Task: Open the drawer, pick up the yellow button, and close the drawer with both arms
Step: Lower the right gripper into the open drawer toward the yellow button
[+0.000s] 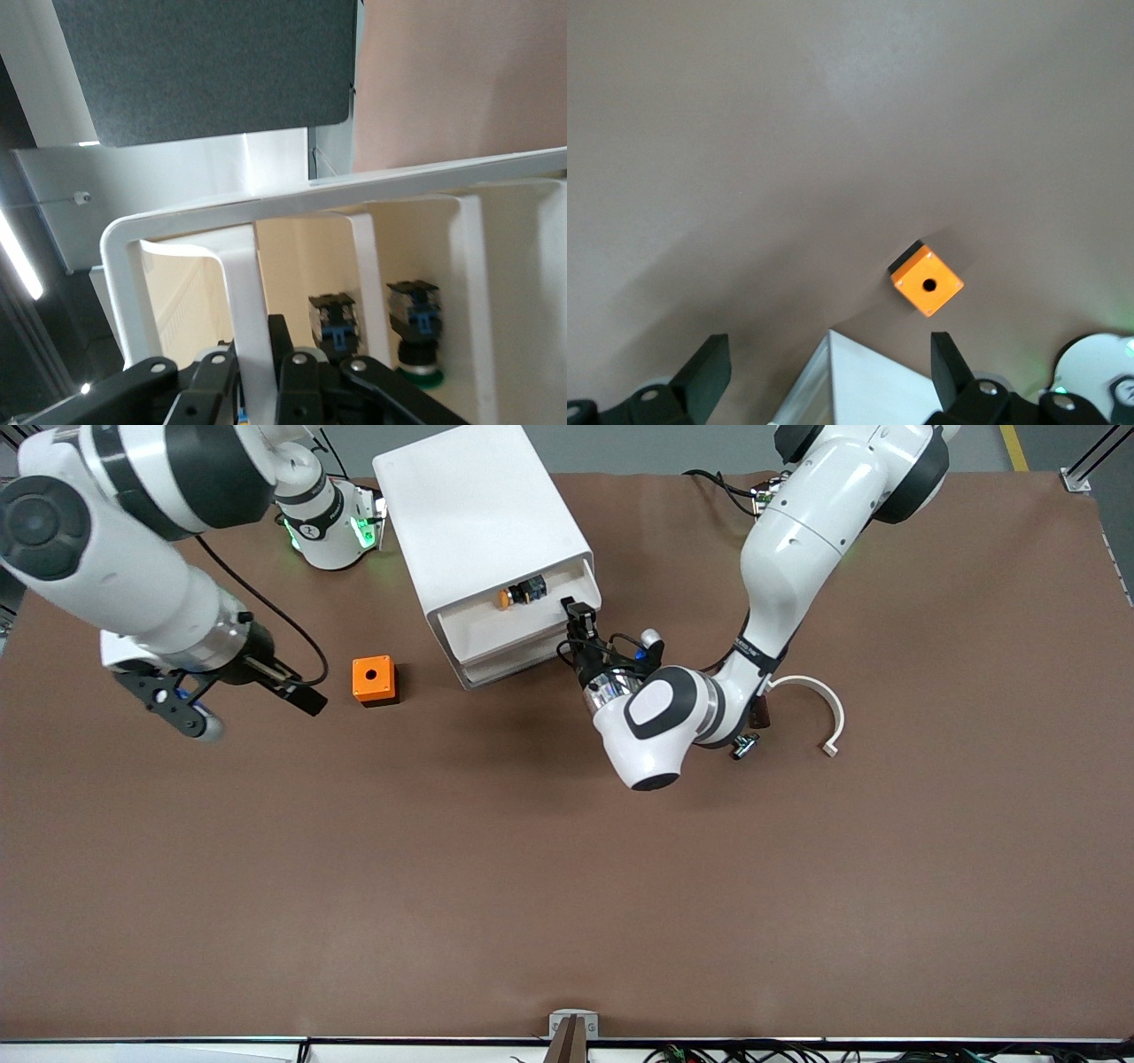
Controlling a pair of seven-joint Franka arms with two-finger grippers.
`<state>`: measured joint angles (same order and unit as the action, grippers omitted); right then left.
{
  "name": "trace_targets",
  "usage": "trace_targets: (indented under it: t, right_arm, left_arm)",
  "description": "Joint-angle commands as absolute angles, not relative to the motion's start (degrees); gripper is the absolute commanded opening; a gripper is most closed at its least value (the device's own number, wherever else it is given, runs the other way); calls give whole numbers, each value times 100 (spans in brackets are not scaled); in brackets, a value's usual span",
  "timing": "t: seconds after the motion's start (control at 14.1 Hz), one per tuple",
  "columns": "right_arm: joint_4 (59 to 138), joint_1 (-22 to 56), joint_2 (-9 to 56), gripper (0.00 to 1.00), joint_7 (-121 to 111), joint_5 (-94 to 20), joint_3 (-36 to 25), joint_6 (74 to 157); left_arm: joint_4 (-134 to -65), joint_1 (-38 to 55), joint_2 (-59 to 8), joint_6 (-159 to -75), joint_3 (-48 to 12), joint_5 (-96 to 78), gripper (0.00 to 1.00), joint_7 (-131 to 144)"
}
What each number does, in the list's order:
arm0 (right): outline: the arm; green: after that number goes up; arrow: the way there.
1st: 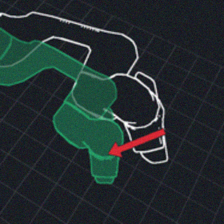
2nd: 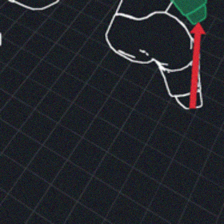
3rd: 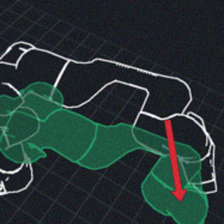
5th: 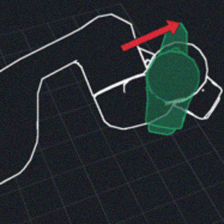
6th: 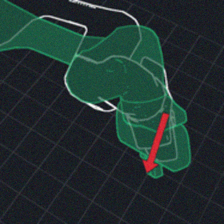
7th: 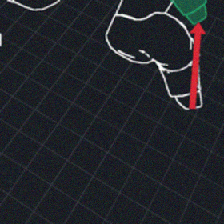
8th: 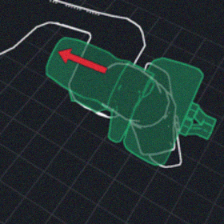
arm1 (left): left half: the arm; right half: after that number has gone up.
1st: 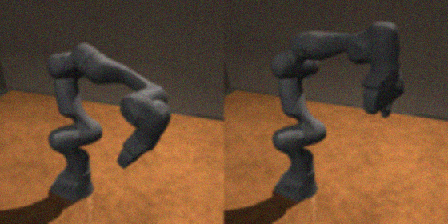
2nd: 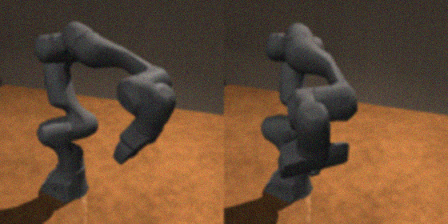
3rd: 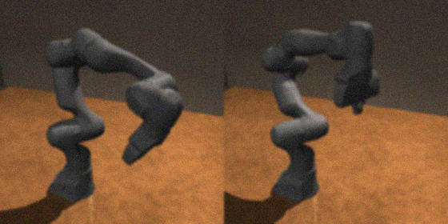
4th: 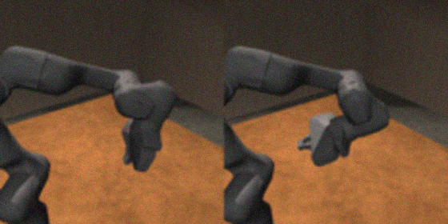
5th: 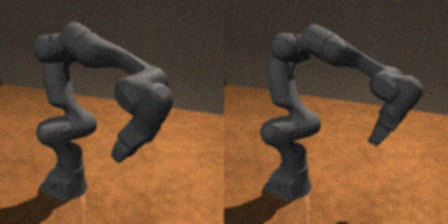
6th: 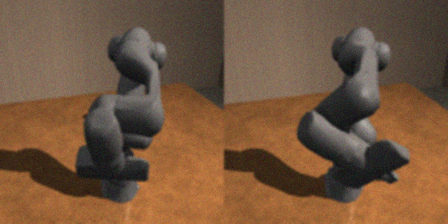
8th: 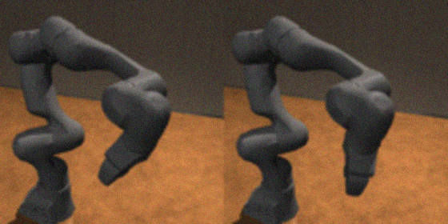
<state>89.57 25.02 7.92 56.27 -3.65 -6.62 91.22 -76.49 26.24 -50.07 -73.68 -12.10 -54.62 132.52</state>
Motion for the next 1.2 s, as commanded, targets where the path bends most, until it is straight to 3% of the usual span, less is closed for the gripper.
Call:
trace_targets:
  t: [0.0, 0.92, 0.99, 1.13]
  right_arm:
    - [8903, 3092, 1010, 100, 6492, -396, -721, 9333]
    - [9228, 5017, 1521, 100, 8893, -659, -721, 10501]
    - [9307, 5140, 1521, 100, 9016, -659, -721, 10616]
    - [9334, 5273, 1625, 100, 9193, -659, -721, 10687]
  left_arm:
    - [-7603, 2348, -4983, -7558, -1187, -5528, 13, 13148]
    - [-7585, 1863, -4983, -7875, -1195, -5546, 21, 13113]
    - [-7576, 1863, -4983, -7875, -1204, -5546, 24, 13096]
    - [-7585, 1863, -4966, -7875, -1204, -5546, 46, 12703]
